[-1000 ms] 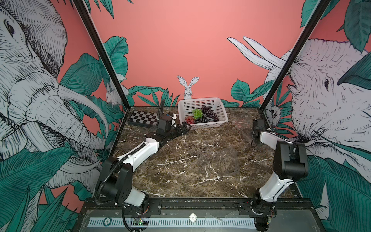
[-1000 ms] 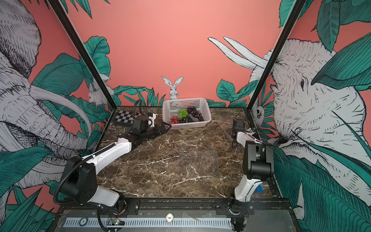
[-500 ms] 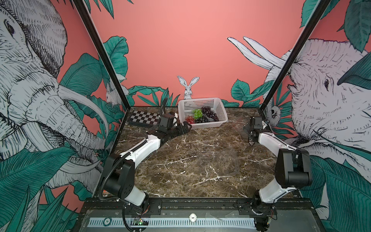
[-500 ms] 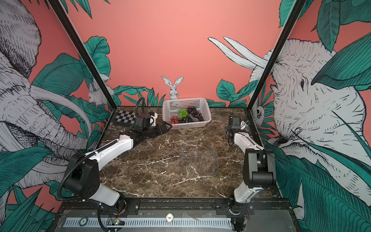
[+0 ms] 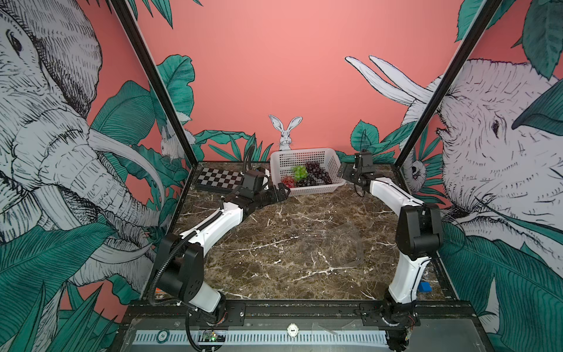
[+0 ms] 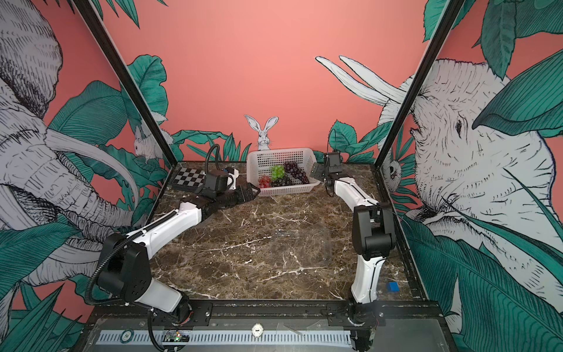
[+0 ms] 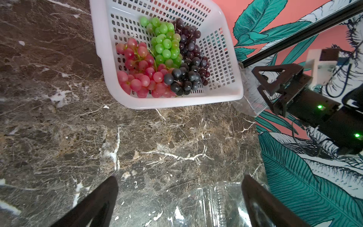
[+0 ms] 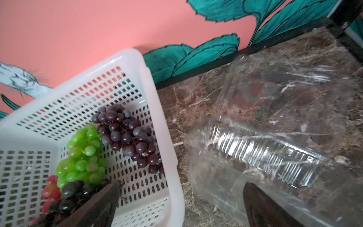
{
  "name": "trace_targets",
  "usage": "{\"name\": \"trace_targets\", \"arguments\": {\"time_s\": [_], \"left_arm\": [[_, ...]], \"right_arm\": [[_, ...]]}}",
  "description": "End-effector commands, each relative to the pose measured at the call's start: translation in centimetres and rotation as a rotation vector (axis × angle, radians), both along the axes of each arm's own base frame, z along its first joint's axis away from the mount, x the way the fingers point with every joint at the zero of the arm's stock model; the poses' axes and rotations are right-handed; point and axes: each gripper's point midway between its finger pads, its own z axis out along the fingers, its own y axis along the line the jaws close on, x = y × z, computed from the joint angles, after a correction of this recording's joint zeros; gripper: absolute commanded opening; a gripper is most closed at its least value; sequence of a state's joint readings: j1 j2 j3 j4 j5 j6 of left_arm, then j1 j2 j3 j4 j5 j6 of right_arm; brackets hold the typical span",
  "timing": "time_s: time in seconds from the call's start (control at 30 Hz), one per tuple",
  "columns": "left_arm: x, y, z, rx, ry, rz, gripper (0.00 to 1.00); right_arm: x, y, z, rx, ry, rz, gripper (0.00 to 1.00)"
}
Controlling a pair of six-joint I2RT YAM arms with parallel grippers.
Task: Pack grapes into containers
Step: Move the packing box to the corner of the board, then move the basket to the center of the board.
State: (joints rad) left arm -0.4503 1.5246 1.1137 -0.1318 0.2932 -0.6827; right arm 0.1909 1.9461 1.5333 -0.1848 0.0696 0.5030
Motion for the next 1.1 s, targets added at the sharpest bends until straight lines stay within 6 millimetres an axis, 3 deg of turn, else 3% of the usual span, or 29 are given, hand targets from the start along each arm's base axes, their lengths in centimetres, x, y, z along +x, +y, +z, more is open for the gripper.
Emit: {"name": "trace_targets", "arguments": {"time_s": [0.0,0.13,0.4,0.57,0.67,0.83,1.07], "left_arm": [[-0.7,1.0,0.7,0.018,-0.012,0.011,1.0],[-0.6,1.3,0.5,0.024,-0.008,0.016,0.99],[0.0,0.2,0.1,-0.013,0.014,-0.007,0.99],[0.1,0.0,-0.1,-0.016,0.017,-0.009,1.0],[0.1,0.2,-0.2,-0.012,0.019,-0.004,0.99],[0.1,0.3,-0.5,-0.002,0.018,-0.001,1.0],[0.3,0.2,-0.2,-0.004,0.016,-0.006,1.0]], "right_arm": [[-0.6,-0.3,-0.4,-0.069,0.033,0.016,0.97],[-1.3,-1.5,-0.6,-0.133,0.054,-0.007,0.95],[-3.4,-6.5,-1.7,-0.143,0.102,-0.069,0.96],[-4.4,-7.5,-1.3,-0.146,0.109,-0.046,0.98],[-5.1,-6.9,0.4,-0.117,0.066,-0.021,0.98],[-5.6,-4.1,3.3,0.027,-0.018,0.026,0.98],[-2.5,0.6,1.8,0.061,-0.019,0.087,0.93]]}}
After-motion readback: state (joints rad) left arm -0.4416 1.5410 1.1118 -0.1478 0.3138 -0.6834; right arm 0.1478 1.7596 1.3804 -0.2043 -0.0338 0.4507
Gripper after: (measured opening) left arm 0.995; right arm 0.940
